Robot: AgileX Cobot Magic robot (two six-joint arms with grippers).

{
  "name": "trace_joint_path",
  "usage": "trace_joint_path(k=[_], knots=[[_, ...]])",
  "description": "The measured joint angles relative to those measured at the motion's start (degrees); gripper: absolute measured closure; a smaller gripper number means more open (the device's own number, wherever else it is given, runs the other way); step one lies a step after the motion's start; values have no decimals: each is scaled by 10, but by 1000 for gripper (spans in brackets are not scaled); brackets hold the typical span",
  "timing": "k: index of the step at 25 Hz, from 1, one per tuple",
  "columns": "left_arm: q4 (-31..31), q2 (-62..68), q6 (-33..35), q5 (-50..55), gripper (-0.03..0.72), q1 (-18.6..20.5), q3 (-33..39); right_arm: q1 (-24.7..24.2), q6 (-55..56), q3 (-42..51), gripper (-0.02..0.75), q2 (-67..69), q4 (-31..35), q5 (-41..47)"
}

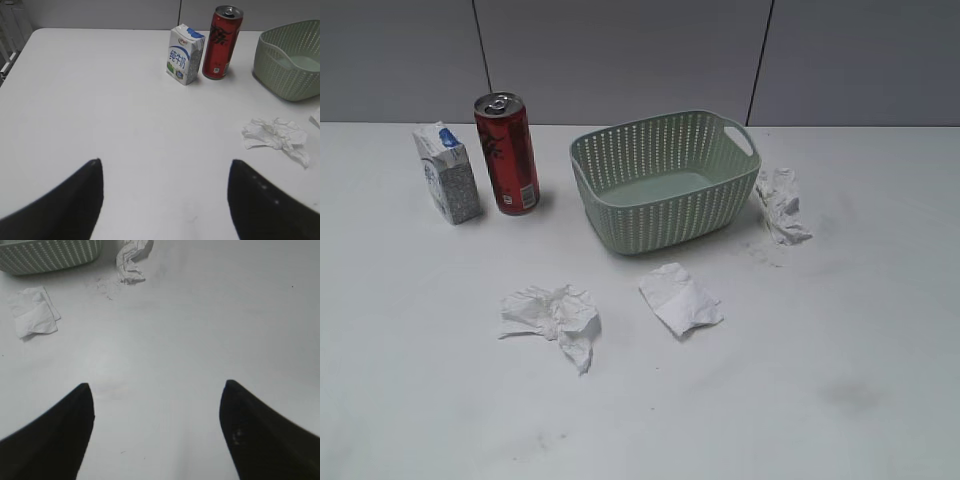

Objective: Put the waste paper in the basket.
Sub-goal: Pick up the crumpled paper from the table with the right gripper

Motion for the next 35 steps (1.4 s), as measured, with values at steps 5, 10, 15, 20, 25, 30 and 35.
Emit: trace_joint_path(k=[5,10,15,20,25,30,35], knots=[[0,0,0,0,97,0,0,0,0,108,147,-132,0,-16],[0,0,0,0,97,0,0,0,0,176,146,-265,0,-7],[0,0,0,0,97,0,0,0,0,190,146,-377,0,38],[1,0,0,0,97,0,0,0,0,195,146,-402,-4,79],[1,0,0,0,97,0,0,0,0,202,148,-402,-4,52],[1,0,0,0,97,0,0,0,2,224,148,-402,15,-11],[1,0,0,0,97,0,0,0,5,226,148,-402,21,-14]])
